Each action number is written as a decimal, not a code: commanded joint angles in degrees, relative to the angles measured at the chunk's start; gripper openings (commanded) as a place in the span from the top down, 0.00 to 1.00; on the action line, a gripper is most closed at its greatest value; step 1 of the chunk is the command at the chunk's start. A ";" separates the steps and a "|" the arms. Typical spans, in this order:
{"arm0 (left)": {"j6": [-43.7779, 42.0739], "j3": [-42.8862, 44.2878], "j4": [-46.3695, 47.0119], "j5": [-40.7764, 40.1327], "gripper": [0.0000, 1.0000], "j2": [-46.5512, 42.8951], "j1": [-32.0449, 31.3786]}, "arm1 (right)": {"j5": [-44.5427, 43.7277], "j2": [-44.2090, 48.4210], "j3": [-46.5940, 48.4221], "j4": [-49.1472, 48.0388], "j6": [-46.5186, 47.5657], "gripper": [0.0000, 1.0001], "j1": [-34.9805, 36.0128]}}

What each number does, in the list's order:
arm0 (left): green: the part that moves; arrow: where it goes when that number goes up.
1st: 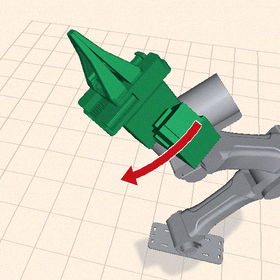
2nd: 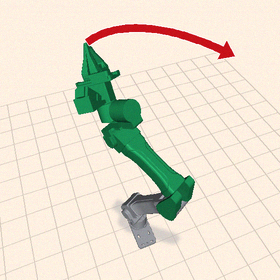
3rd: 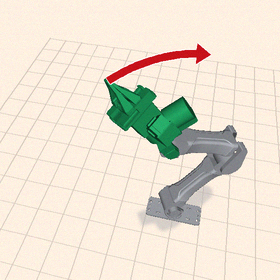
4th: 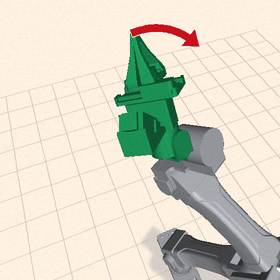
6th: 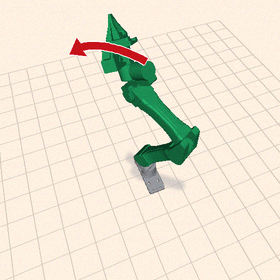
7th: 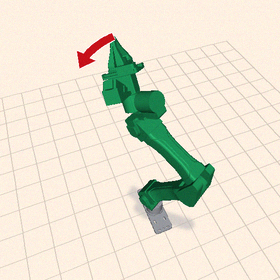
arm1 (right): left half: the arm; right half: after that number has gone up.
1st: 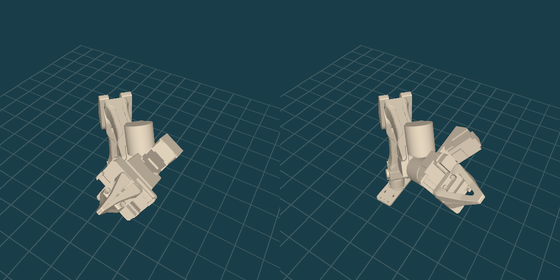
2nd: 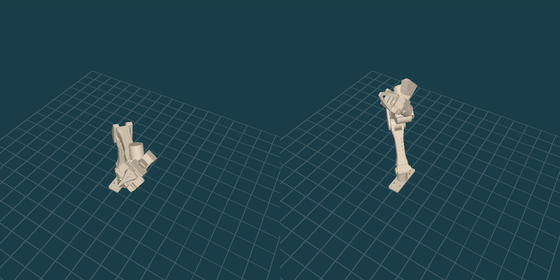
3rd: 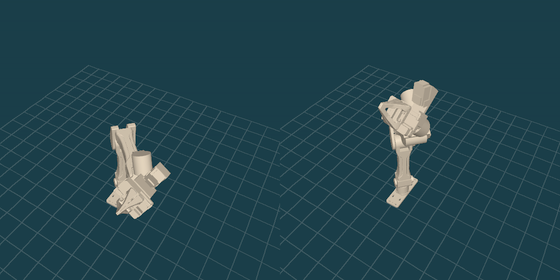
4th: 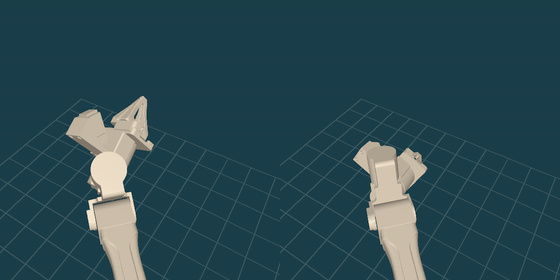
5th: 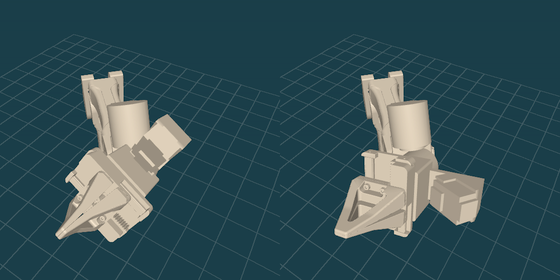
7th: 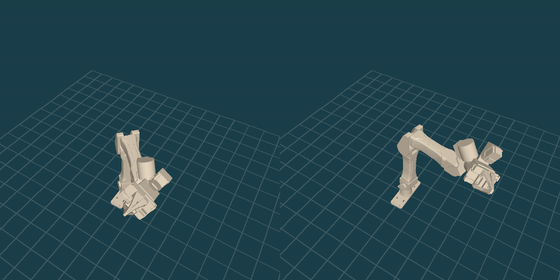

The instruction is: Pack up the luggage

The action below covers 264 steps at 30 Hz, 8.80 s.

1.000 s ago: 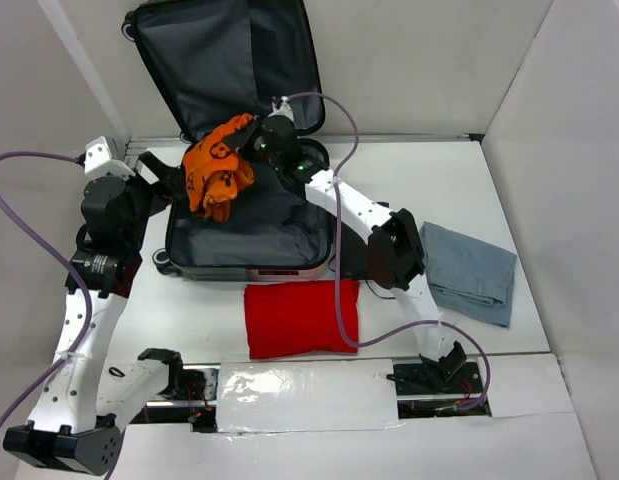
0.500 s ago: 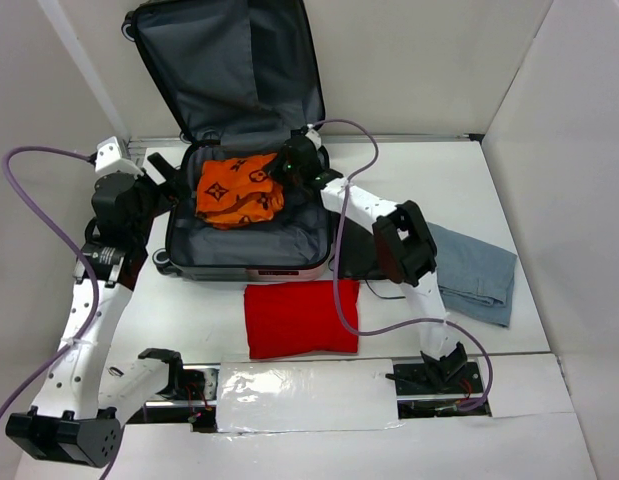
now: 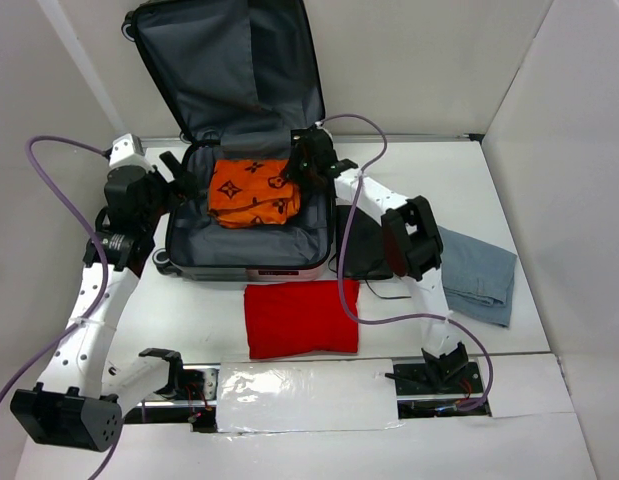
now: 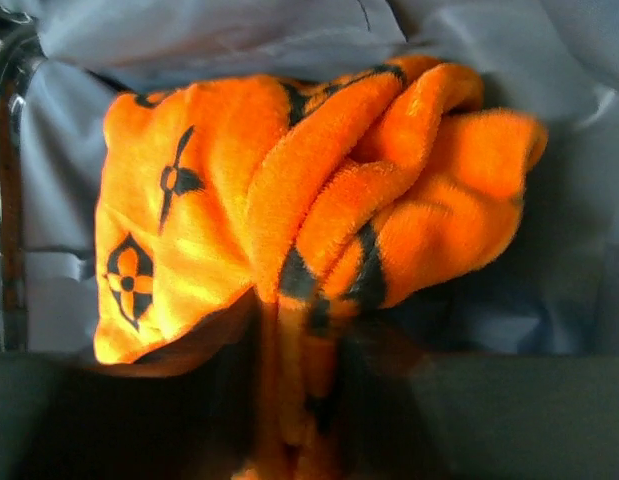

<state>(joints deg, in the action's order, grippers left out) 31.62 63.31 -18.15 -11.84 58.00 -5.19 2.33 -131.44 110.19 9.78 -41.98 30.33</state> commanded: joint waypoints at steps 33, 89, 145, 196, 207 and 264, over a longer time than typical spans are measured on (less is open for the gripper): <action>0.63 -11.43 -14.27 33.01 0.00 -9.21 -3.06 | 8.04 67.43 -51.33 17.55 13.34 0.00 -9.14; 30.88 -53.55 11.48 -4.86 1.00 -8.68 -40.86 | -4.69 68.93 -91.74 -5.04 -4.52 1.00 17.13; -6.39 19.84 16.13 22.29 1.00 42.09 8.62 | 16.92 -0.84 20.16 10.96 21.32 1.00 -6.60; -11.23 26.08 7.69 19.22 0.44 52.49 10.38 | 9.56 0.74 19.53 23.53 23.34 0.25 -7.74; -12.90 31.53 3.65 28.42 0.19 39.49 9.68 | 0.85 16.62 15.59 27.74 25.80 0.06 -10.02; -19.05 13.51 -3.64 26.43 0.11 24.18 -10.89 | -25.96 26.23 -42.33 26.25 16.84 0.06 -27.34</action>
<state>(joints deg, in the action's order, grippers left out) 13.58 77.43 -22.76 14.79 82.61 -16.47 -20.01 -104.42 67.16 35.99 -25.50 2.48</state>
